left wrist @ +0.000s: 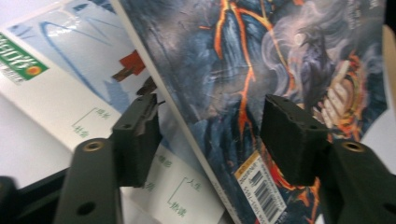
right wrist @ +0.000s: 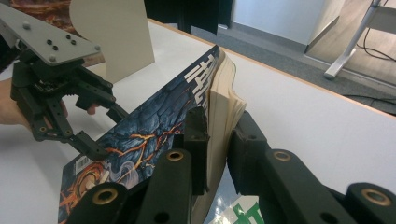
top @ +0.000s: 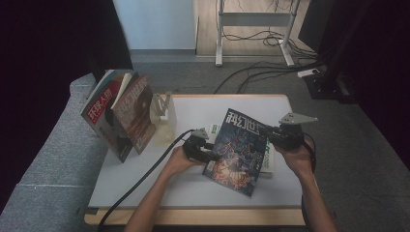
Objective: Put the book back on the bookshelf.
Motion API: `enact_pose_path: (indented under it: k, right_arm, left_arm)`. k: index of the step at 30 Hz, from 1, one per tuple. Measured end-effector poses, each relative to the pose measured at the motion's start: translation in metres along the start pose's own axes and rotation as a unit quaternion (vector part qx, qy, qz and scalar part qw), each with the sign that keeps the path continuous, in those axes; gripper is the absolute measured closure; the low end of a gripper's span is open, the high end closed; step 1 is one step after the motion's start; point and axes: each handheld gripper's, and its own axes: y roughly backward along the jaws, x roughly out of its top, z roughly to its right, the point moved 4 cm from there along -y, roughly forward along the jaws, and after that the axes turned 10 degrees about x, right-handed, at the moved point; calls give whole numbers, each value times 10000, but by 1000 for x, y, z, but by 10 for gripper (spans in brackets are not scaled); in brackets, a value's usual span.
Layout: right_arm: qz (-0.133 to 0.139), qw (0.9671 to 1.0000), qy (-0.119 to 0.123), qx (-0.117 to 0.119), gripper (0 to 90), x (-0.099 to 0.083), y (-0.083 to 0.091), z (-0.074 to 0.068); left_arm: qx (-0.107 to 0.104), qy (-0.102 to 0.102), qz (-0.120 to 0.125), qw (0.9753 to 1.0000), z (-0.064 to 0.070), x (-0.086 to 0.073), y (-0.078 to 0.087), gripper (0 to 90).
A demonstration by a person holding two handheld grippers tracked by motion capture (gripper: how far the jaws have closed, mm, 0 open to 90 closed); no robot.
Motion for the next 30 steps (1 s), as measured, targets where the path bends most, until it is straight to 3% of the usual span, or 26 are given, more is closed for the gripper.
enact_pose_path:
  k: [2, 11, 20, 23, 30]
  right_arm:
    - [-14, 10000, 57, 4, 769, 1, 0, -1]
    - [43, 9998, 190, 53, 768, 7, 2, -8]
    - [148, 9995, 257, 135, 770, 14, 5, -13]
    - [157, 9994, 284, 114, 770, 17, 6, -15]
    - [199, 9992, 298, 148, 765, 22, 8, -17]
  left_arm:
    - [-61, -9, -19, 10000, 0, 0, 1, 451]
    - [-130, 43, -141, 9998, -2, 0, 8, 542]
    - [-291, -21, 93, 9995, 1, -4, 26, 674]
    - [-344, -112, 188, 9992, 5, -6, 32, 721]
    - [-226, -364, 314, 9986, 14, -11, 43, 771]
